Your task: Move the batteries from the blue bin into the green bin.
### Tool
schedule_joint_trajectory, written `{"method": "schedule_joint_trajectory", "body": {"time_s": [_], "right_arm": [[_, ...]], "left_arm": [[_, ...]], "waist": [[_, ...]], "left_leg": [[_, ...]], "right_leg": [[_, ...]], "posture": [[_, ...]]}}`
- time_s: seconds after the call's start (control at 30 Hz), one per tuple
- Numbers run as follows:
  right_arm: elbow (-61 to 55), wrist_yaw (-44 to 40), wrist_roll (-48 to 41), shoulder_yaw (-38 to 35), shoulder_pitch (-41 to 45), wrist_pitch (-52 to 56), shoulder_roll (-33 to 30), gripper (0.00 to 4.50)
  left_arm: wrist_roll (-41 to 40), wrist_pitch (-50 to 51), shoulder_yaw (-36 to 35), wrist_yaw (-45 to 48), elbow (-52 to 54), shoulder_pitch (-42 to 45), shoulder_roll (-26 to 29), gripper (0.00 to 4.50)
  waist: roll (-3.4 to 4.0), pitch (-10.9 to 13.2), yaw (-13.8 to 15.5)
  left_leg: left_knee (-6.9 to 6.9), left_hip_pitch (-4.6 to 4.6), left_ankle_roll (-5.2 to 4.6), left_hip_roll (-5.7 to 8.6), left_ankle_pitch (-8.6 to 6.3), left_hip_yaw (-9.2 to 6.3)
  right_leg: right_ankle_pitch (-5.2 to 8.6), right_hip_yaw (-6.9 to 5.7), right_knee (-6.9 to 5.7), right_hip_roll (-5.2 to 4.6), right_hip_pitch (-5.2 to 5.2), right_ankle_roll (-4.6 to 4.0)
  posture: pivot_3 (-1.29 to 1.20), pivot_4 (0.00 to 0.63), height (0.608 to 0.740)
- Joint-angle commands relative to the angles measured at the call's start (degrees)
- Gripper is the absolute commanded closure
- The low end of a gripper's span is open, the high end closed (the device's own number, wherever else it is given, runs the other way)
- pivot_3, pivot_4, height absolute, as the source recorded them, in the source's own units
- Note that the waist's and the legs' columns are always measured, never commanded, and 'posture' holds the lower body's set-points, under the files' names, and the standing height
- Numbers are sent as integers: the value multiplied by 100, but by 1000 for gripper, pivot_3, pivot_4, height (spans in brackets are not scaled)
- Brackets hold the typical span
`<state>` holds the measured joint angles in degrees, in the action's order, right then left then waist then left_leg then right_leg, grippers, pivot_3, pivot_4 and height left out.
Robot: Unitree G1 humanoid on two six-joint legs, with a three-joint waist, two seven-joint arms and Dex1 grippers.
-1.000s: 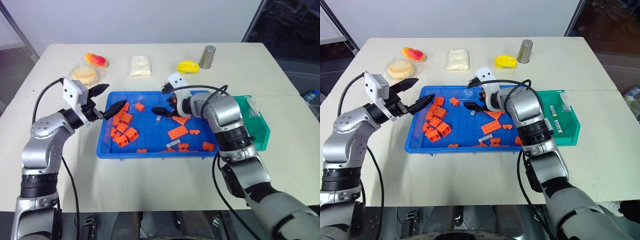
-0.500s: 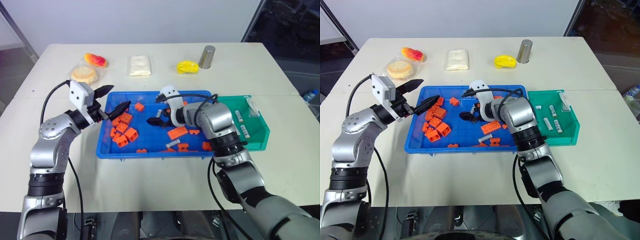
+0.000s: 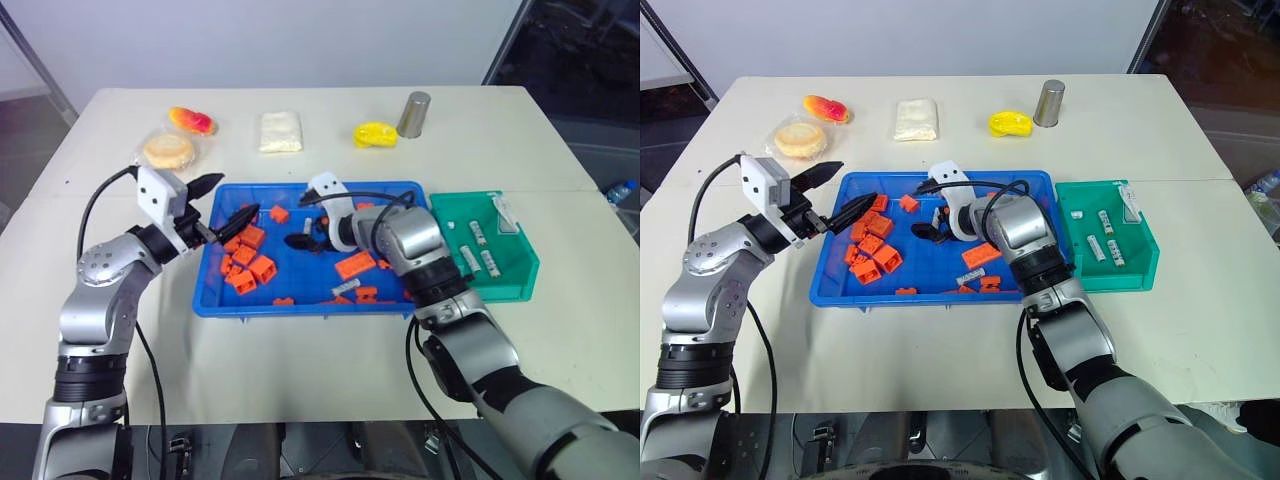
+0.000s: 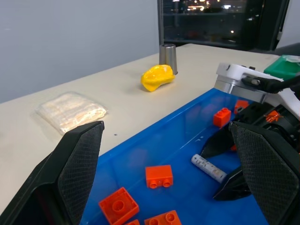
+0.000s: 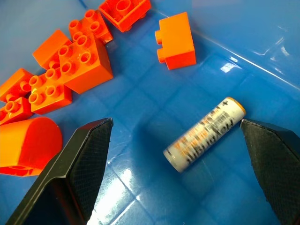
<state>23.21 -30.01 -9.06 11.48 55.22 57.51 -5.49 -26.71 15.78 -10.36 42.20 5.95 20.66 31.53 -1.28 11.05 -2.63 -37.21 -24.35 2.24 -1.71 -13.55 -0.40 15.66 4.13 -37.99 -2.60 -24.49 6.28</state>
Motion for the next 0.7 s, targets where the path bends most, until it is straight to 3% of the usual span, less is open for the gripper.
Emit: {"method": "schedule_joint_trajectory", "body": {"time_s": [0.03,0.7], "right_arm": [[174,-2,69,106,-38,-7,20,51],[-52,-172,175,266,-33,-168,-141,51]], "left_arm": [[-49,-34,-136,-34,245,19,59,0],[-47,-14,-101,-11,203,111,95,0]], "waist": [[0,0,0],[0,0,2]], "left_leg": [[0,0,0,0,0,0],[0,0,0,0,0,0]], "right_leg": [[0,0,0,0,0,0],[0,0,0,0,0,0]], "posture": [[0,150,740],[0,150,740]]}}
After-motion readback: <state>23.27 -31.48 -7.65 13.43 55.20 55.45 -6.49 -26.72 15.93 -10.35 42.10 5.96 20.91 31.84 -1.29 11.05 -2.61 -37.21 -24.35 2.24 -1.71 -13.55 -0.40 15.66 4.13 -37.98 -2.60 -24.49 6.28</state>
